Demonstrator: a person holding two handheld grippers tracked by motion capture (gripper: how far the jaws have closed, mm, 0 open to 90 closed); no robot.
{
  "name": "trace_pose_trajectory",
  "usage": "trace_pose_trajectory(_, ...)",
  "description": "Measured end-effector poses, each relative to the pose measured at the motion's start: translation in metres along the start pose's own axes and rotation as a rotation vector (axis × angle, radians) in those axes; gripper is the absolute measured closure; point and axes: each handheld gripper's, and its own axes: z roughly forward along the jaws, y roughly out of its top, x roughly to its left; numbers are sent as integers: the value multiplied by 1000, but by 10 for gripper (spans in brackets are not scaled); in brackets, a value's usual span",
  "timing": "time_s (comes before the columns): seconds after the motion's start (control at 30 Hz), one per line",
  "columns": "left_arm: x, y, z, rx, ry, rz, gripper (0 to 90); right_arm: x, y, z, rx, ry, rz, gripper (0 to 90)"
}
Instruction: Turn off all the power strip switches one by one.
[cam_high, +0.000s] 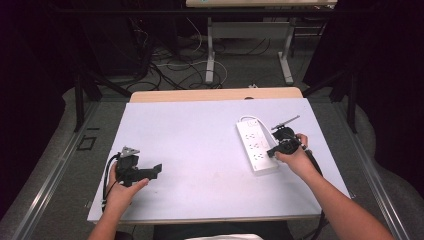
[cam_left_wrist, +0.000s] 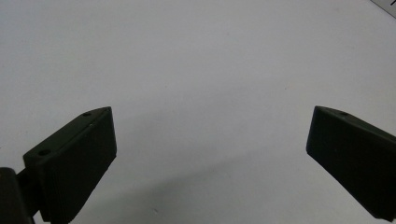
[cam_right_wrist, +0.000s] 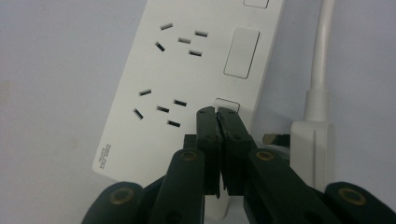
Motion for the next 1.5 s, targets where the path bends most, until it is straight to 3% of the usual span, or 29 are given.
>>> trace_pose_trajectory(0.07, 0, 0, -1, 6, 0, 1, 18, 1, 0, -3, -9, 11, 24, 867)
trace_pose_trajectory(0.3, 1, 0, -2, 0, 6, -2, 18, -2, -2, -16, -88, 28, -9, 790)
trace_pose_trajectory(0.57, 1, 0, -2, -2, 7, -5, 18, -7, -11, -27, -129, 19, -11, 646)
trace_pose_trajectory(0.9, 1, 0, -2, -5, 7, -7, 18, -9, -33, -41, -171, -11, 2, 472)
trace_pose_trajectory(1.07, 1, 0, -2, -6, 6, -6, 18, -12, -48, -46, -218, -13, 14, 375)
trace_pose_trajectory(1.3, 1, 0, -2, -3, 6, -5, 18, -11, -73, -45, -225, -66, 18, 279)
trace_pose_trajectory(1.5, 0, 0, -3, -8, 5, -6, 18, -10, -90, -41, -239, -81, 66, 150)
